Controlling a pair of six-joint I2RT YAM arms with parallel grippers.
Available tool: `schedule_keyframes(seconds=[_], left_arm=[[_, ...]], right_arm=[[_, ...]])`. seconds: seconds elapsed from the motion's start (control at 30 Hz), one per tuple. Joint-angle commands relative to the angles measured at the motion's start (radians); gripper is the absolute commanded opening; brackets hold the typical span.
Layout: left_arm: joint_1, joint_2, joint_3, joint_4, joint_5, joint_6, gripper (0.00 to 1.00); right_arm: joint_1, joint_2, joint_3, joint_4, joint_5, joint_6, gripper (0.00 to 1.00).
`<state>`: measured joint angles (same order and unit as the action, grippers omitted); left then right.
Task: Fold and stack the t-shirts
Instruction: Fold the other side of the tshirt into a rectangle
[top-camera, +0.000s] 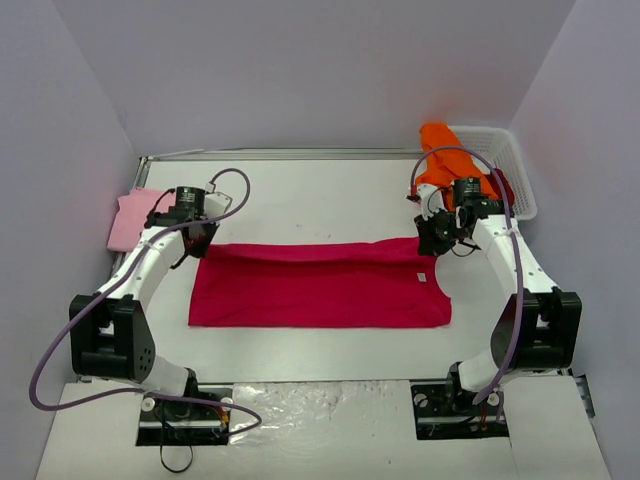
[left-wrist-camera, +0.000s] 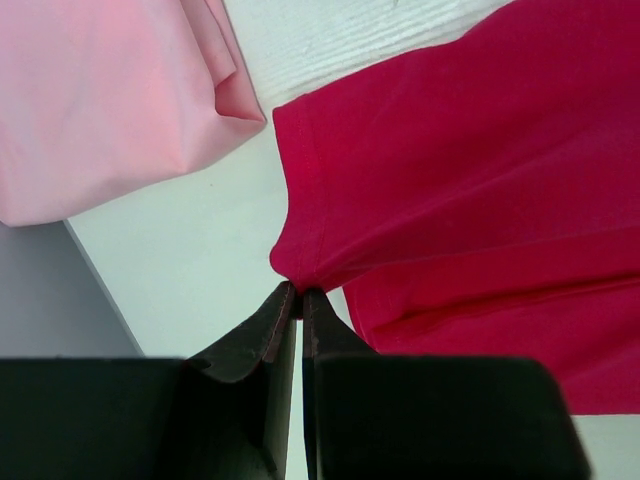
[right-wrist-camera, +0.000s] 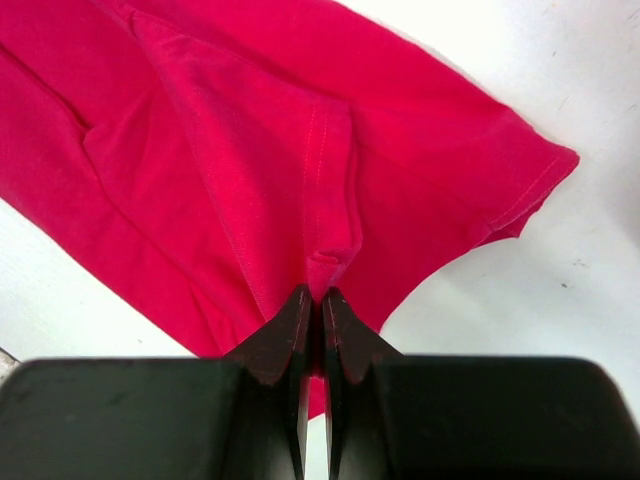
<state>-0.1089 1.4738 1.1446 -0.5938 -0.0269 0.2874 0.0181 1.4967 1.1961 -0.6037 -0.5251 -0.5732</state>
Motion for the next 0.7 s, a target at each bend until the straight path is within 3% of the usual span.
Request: schedule_keyframes(seconds=[0.0,0.67], left_arm=[[-0.002,-0.056,-0.019,-0.004,0.005,0.001,0.02],[-0.009,-0.083,-0.134,0.031,0.024,0.009,0.02]], right_arm=[[-0.009,-0.053,-0.026,-0.030,-0.016,-0.016,0.00],[-0.014,-0.013,-0.115,-0.027,-0.024,-0.047,0.00]])
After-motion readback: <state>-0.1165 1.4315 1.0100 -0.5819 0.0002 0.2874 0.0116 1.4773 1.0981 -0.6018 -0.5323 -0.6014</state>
